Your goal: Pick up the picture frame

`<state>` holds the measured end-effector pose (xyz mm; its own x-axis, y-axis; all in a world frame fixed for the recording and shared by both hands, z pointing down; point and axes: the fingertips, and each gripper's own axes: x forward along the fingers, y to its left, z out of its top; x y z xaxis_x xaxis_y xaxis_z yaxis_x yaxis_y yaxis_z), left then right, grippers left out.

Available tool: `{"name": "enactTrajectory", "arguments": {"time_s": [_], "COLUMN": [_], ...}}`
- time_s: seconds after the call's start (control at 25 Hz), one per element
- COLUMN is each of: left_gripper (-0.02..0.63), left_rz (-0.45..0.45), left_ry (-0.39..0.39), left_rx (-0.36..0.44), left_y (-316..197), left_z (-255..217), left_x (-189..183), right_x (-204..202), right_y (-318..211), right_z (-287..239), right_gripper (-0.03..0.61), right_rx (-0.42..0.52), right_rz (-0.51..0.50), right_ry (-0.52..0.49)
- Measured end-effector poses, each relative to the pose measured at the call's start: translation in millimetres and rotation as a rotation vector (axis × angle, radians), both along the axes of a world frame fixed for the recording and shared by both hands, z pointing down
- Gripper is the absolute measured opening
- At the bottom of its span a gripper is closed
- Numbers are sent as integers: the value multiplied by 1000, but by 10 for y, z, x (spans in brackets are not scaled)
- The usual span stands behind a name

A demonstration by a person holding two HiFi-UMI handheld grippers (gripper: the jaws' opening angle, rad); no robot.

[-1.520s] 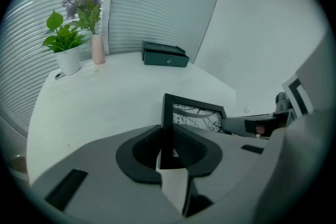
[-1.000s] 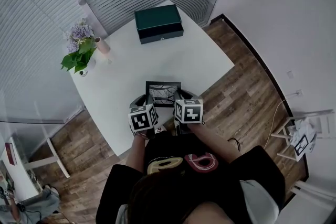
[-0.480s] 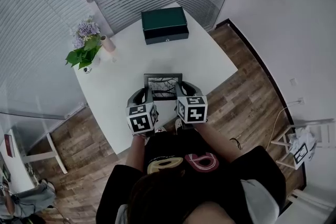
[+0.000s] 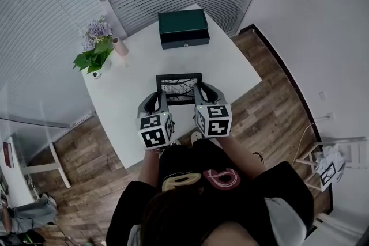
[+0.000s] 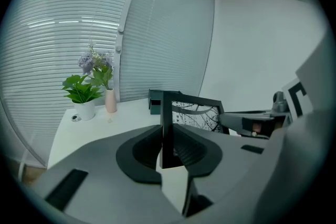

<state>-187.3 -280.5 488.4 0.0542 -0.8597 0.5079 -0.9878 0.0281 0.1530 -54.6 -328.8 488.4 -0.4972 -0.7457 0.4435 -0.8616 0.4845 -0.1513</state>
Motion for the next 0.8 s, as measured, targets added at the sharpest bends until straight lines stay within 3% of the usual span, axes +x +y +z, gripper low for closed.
{"name": "enactTrajectory", "arguments": {"time_s": [0.8], "left_gripper": [78], "left_rz": [-28], "left_ry": [-57], "left_rx": [144], "left_y": [-126], "left_z": [-545], "left_x": [-38], "right_x": [-62], "right_y": [-170], "right_z": [-611], "right_gripper": [78], "right_rx": [173], "right_rz": [-49], "right_ry": [-39]}}
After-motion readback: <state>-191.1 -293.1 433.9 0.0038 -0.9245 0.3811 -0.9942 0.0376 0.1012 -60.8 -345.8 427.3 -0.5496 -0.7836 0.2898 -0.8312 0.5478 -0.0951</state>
